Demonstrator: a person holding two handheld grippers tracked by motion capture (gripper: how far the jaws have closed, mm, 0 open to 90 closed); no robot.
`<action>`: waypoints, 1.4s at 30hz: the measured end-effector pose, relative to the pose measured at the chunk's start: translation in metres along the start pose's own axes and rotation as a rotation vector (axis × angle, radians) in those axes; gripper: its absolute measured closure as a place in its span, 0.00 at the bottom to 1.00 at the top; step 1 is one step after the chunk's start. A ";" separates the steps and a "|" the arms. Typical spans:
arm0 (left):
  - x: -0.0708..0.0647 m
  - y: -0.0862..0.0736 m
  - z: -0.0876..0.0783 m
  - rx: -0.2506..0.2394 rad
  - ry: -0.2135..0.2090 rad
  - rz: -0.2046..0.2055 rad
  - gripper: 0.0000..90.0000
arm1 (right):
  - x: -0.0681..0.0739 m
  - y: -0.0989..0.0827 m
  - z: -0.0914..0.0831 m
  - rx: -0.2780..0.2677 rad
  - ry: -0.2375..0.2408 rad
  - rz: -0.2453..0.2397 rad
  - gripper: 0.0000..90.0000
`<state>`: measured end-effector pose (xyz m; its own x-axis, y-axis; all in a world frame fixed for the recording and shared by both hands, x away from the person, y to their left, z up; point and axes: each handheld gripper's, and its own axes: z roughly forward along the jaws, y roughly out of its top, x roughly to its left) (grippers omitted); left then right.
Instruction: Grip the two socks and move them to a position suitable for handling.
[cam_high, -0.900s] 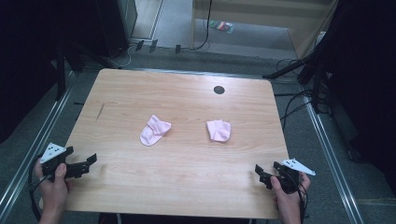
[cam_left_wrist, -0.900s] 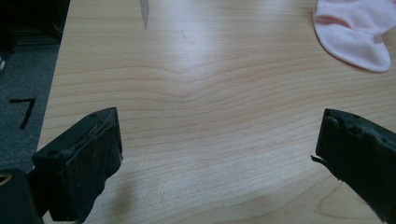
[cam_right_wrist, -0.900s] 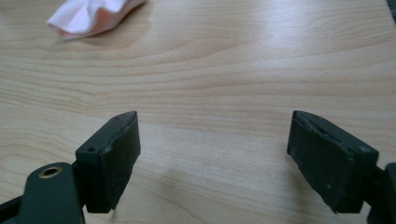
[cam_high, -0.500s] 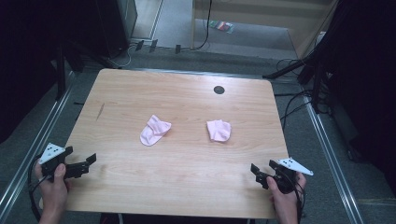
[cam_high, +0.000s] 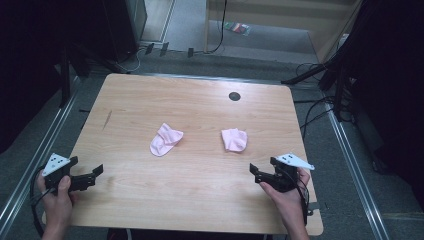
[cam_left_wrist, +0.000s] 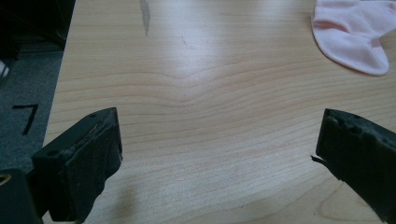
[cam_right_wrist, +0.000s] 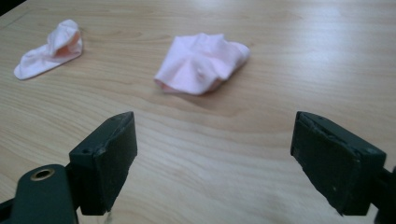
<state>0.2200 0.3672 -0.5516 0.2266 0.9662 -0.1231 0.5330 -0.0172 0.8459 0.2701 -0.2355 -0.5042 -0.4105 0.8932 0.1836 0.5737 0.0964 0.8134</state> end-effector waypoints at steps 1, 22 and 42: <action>0.000 0.000 0.000 0.000 -0.001 0.000 0.01 | 0.003 0.003 0.002 0.003 0.002 -0.005 0.17; 0.001 0.000 0.000 0.001 -0.011 -0.005 0.01 | 0.025 0.045 0.079 0.032 -0.065 -0.021 0.31; 0.001 0.000 0.000 -0.002 -0.015 -0.011 0.01 | 0.023 0.053 0.135 0.141 -0.109 -0.023 0.27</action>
<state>0.2205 0.3682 -0.5521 0.2334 0.9622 -0.1402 0.5336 -0.0062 0.8457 0.3866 -0.1507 -0.5316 -0.3499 0.9316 0.0986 0.6616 0.1712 0.7300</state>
